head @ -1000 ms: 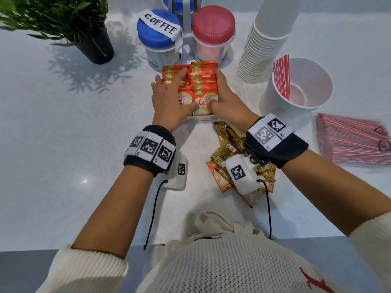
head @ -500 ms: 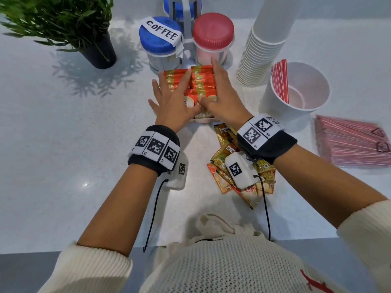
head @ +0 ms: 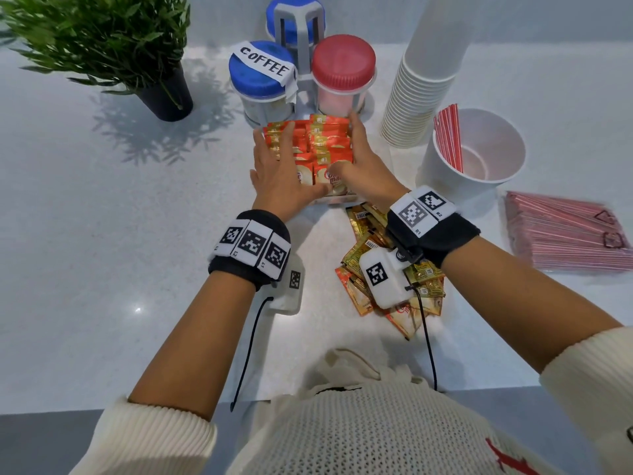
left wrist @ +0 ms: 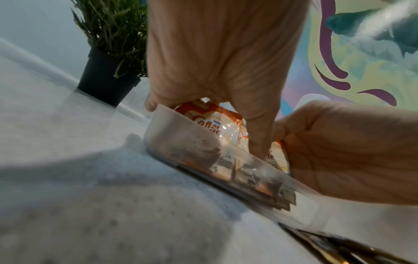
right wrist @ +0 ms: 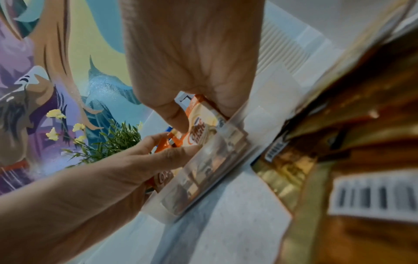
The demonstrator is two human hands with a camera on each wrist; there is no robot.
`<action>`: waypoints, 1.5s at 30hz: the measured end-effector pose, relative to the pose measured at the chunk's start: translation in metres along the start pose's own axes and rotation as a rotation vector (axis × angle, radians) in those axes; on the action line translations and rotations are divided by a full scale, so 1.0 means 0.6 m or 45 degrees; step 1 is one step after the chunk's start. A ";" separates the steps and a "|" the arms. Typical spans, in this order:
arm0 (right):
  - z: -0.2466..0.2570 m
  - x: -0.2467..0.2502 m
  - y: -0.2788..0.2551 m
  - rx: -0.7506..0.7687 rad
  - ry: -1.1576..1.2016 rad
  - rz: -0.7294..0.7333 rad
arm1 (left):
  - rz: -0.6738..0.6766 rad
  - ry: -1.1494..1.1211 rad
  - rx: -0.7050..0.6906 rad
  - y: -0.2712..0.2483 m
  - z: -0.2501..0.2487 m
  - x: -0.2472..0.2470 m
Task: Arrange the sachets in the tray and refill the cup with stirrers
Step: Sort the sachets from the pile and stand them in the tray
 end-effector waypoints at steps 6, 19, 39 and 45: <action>0.004 0.013 -0.014 -0.023 -0.007 0.013 | -0.006 -0.171 0.018 -0.011 0.003 0.007; -0.028 0.041 -0.061 -0.017 -0.575 -0.168 | -0.124 -0.252 0.281 -0.041 0.039 0.010; -0.031 0.029 -0.090 -0.082 -0.560 -0.206 | -0.218 -0.096 0.293 -0.056 0.077 0.061; -0.073 0.049 -0.100 -0.217 -0.984 -0.106 | -0.408 -0.038 0.091 -0.084 0.020 0.055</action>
Point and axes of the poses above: each hand's wrist, its own y-axis towards the middle knuckle, its own x-axis out of the back of the hand, z = x × y, the point moved 2 cm from there along y, towards the middle knuckle
